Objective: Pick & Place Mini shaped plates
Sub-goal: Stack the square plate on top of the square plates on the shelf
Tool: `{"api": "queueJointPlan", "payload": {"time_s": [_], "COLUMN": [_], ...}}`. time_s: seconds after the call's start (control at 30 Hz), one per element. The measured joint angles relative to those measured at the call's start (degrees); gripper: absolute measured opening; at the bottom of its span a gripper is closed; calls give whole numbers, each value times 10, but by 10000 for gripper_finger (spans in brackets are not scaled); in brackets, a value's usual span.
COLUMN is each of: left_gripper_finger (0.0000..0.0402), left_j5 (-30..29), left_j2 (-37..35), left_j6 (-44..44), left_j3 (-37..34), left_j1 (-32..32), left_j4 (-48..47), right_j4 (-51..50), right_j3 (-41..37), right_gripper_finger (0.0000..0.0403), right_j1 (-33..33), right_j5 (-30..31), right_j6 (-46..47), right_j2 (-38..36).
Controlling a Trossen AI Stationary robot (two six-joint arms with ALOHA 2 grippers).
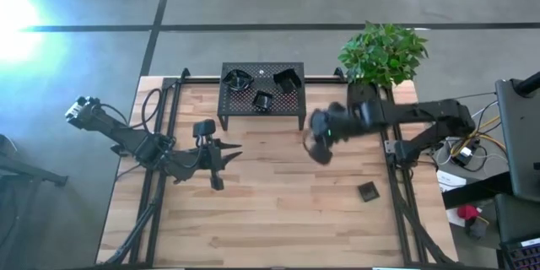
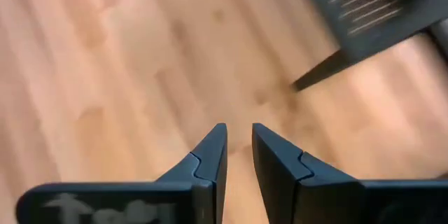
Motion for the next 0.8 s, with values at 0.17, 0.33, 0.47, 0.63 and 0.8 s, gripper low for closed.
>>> {"api": "queueJointPlan", "payload": {"time_s": [0.17, 0.33, 0.47, 0.63, 0.8], "left_gripper_finger": [71, 71, 71, 71, 71], "left_j5": [0, 0, -2, -2, -2], "left_j2": [0, 0, 0, 0, 0], "left_j6": [0, 0, 0, 1, 1], "left_j3": [-2, -2, -2, -2, -2], "left_j1": [0, 0, 0, 0, 0], "left_j4": [0, 0, 1, 1, 1], "right_j4": [1, 0, 0, 1, 2], "right_j3": [-34, -68, -97, -126, -150], "right_gripper_finger": [62, 62, 63, 61, 63], "right_j1": [92, 168, 215, 264, 305], "right_j5": [0, 0, 0, 0, 0], "right_j6": [59, 123, 197, 285, 400], "right_j2": [-3, 0, 1, 1, 2]}}
